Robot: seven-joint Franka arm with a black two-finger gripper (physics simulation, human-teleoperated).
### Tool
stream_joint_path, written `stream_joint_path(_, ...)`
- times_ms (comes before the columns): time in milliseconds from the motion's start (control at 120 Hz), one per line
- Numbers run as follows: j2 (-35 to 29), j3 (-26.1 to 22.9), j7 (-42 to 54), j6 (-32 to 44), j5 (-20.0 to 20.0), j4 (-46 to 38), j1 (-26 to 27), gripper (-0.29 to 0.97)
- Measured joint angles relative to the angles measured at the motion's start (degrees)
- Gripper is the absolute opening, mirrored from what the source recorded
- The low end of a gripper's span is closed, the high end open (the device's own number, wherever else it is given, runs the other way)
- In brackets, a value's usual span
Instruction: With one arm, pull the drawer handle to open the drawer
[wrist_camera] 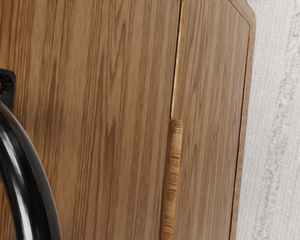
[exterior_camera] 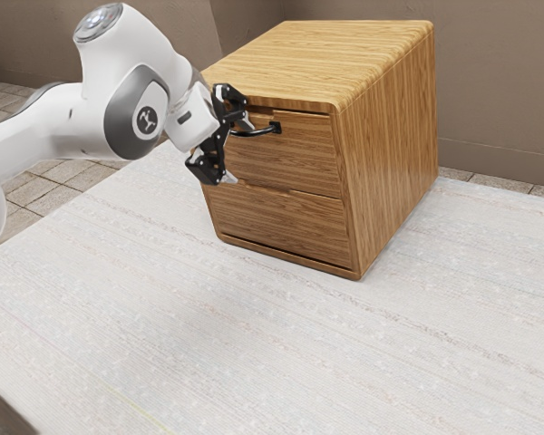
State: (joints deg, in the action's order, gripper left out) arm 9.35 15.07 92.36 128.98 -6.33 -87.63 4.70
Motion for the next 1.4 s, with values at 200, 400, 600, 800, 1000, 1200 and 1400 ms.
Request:
stream_joint_path(200, -0.09, -0.81, -0.44, 0.05, -0.23, 0.33, -0.11, 0.61)
stream_joint_path(400, -0.09, -1.06, -0.87, 0.15, -0.08, 0.09, -0.2, 0.48)
stream_joint_path(600, -0.33, -1.05, -1.31, 0.1, 0.06, -0.36, -0.05, 0.37)
stream_joint_path(800, -1.5, -1.03, -1.65, 0.11, 0.43, -2.25, 0.39, 0.46)
stream_joint_path(1000, -3.84, -1.01, -1.92, -0.03, 0.68, -4.3, 0.51, 0.36)
stream_joint_path(1200, -5.32, -1.0, -2.11, -0.25, 0.84, -5.7, 0.57, 0.31)
stream_joint_path(1400, -7.17, -1.01, -2.28, -0.4, 1.1, -7.47, 0.58, 0.29)
